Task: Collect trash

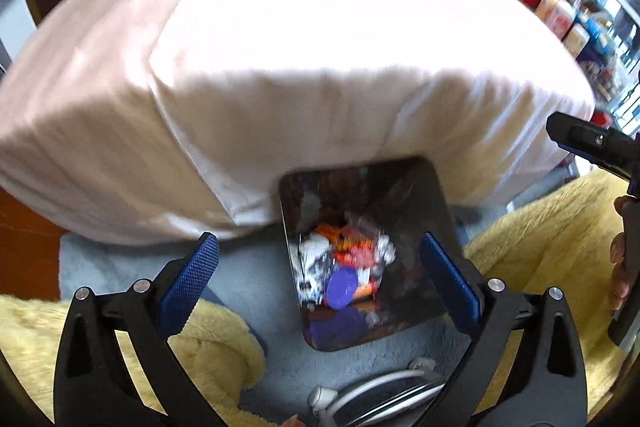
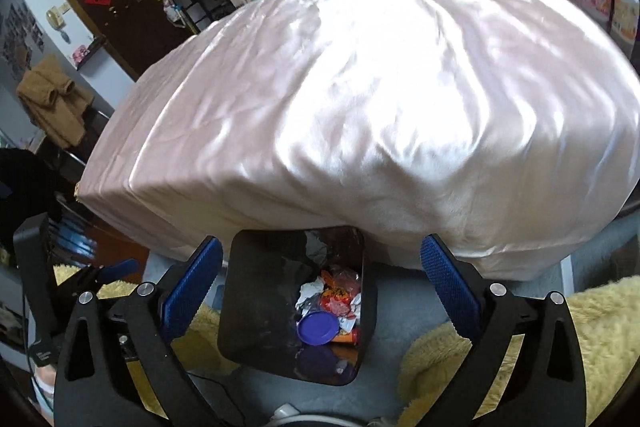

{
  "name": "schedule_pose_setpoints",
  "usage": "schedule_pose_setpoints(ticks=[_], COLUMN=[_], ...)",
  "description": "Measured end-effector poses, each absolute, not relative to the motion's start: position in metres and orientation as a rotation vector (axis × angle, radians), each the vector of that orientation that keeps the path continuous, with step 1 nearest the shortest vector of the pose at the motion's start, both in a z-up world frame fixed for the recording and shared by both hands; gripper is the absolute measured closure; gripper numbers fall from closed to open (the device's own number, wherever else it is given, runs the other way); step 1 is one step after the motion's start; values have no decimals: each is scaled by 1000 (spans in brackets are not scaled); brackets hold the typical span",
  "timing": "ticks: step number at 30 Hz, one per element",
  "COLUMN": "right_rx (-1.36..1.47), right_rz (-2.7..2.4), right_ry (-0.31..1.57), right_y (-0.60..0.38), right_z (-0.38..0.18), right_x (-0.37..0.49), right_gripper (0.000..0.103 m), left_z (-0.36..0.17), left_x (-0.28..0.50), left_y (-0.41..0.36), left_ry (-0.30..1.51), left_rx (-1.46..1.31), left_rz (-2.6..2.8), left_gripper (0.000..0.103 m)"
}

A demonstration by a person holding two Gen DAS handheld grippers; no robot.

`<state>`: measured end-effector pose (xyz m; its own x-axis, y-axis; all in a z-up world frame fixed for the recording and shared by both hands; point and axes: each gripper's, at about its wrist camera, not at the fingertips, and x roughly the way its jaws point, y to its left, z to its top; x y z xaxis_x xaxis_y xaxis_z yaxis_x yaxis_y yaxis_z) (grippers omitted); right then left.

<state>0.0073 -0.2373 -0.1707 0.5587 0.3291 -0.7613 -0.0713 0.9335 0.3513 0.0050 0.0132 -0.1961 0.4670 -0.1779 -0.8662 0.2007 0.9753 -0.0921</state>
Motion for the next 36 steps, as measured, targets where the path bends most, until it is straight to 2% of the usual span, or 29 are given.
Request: schedule_pose_setpoints(ticks=[10, 17, 23, 36], right_rx=[143, 76, 77, 76], right_rz=[144, 106, 110, 93], right_ry=[663, 488, 413, 403], right_y=[-234, -230, -229, -226], right_z=[-64, -3, 20, 19], right_x=[-22, -51, -68, -78], right_gripper=[3, 3, 3, 3], left_z=[-68, -2, 19, 23], left_x=[-24, -40, -52, -66], left_y=[20, 19, 14, 9], left_ry=[735, 556, 486, 457], left_rx=[-4, 48, 49, 67], left_rz=[-197, -130, -113, -113], left_gripper=[8, 8, 8, 8])
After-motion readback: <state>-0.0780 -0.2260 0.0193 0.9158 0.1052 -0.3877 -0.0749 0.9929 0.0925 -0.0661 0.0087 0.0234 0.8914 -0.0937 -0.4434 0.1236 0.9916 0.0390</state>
